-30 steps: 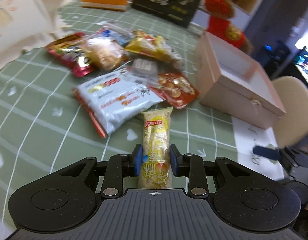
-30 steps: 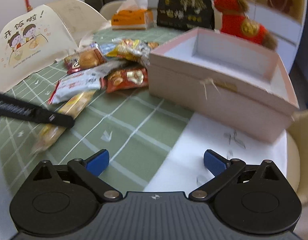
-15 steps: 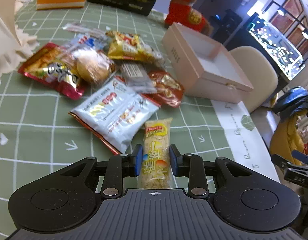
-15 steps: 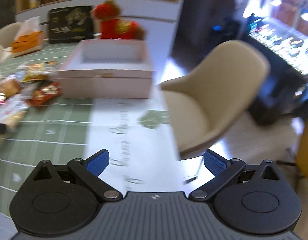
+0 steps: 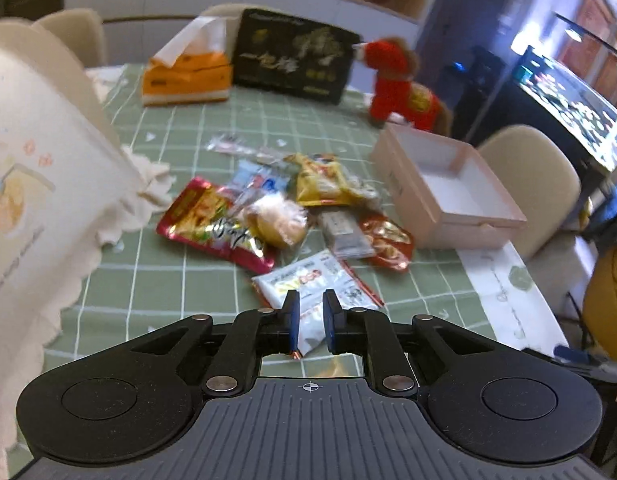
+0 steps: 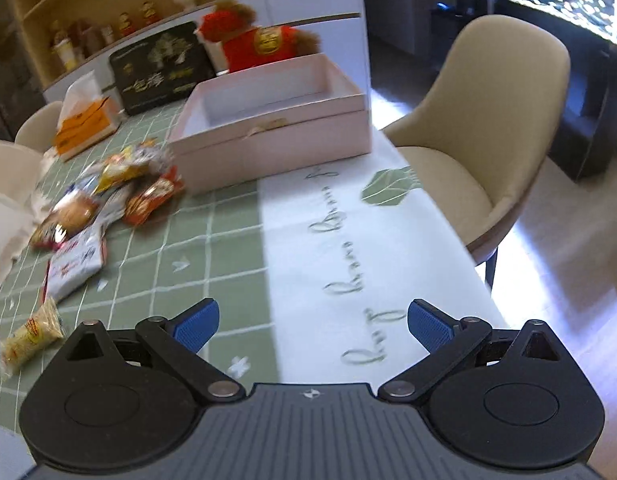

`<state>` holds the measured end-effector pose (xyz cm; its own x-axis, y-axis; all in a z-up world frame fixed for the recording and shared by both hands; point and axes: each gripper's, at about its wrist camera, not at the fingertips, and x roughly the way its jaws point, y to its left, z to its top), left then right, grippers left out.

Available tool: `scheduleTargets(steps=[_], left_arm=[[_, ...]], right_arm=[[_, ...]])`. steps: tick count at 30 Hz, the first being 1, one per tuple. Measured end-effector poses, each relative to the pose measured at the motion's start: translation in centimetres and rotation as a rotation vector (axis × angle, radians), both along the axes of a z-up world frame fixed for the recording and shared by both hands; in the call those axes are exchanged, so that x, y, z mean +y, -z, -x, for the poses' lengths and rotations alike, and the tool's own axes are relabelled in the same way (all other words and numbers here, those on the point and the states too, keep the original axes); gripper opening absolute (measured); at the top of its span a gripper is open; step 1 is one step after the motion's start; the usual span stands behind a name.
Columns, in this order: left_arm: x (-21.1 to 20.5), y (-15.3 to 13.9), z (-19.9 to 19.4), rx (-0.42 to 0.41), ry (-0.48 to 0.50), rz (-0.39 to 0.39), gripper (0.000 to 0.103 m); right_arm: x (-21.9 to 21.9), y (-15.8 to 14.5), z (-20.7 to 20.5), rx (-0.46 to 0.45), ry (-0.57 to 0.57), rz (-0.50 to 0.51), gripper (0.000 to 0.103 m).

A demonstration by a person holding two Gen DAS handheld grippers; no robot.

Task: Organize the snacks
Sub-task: 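Lift the yellow stick bar with the left tool and hold it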

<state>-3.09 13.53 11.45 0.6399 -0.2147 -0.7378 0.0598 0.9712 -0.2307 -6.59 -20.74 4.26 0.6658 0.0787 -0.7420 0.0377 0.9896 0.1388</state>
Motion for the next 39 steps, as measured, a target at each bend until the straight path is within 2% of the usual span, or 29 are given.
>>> scheduleTargets(steps=[2,4,6,9,12,14,16,18,20,23,26,28,31,33,36,39], left_arm=[[-0.5,0.9,-0.5,0.034,0.109,-0.023,0.015],[-1.2,2.2,-0.8,0.079,0.242,-0.070,0.018],[-1.8,3.3,-0.5,0.096,0.404,-0.154,0.021],[-2.3,4.8,0.0,0.108,0.621,-0.279,0.022],[-1.9,6.0,1.3,0.045,0.812,-0.409,0.024],[-1.4,6.4,2.1,0.000,0.933,-0.417,0.026],[-0.9,7.1,2.6,-0.030,1.005,-0.448,0.035],[-0.2,7.7,2.5,-0.028,1.029,-0.452,0.036],[0.7,8.3,1.7,0.016,1.010,-0.390,0.039],[2.2,8.6,0.8,0.013,0.997,-0.297,0.035],[3.2,8.6,0.6,0.004,0.969,-0.227,0.035],[3.6,8.6,0.8,-0.008,0.950,-0.191,0.035],[3.4,8.9,1.2,-0.039,0.949,-0.198,0.035],[3.2,9.0,1.3,-0.048,0.946,-0.203,0.035],[3.3,9.0,0.7,-0.017,0.898,-0.162,0.034],[3.2,9.0,0.7,-0.007,0.847,-0.152,0.034]], right_arm=[[1.0,-1.2,0.6,-0.024,0.022,-0.008,0.100],[1.9,-2.4,1.2,-0.033,0.072,-0.077,0.100],[3.2,-3.1,2.0,-0.037,0.102,-0.152,0.100],[6.8,-2.8,3.3,-0.023,0.204,-0.171,0.100],[10.4,-1.9,4.8,-0.007,0.316,-0.126,0.100],[13.0,-1.5,5.8,-0.008,0.414,-0.098,0.100],[15.3,-1.3,6.4,-0.014,0.524,-0.086,0.100],[17.8,-1.4,6.6,0.009,0.639,-0.049,0.099],[20.3,-2.1,7.2,0.010,0.757,0.015,0.098],[23.6,-3.1,8.0,-0.007,0.935,0.111,0.098],[25.4,-3.5,7.6,-0.032,1.016,0.102,0.098],[26.1,-3.8,7.1,-0.052,1.049,0.077,0.098],[27.3,-4.1,6.5,-0.097,1.079,0.057,0.098],[28.0,-4.2,6.4,-0.116,1.041,0.034,0.098],[29.2,-4.9,6.3,-0.131,0.989,0.095,0.098],[28.6,-5.8,6.1,-0.149,0.976,0.105,0.098]])
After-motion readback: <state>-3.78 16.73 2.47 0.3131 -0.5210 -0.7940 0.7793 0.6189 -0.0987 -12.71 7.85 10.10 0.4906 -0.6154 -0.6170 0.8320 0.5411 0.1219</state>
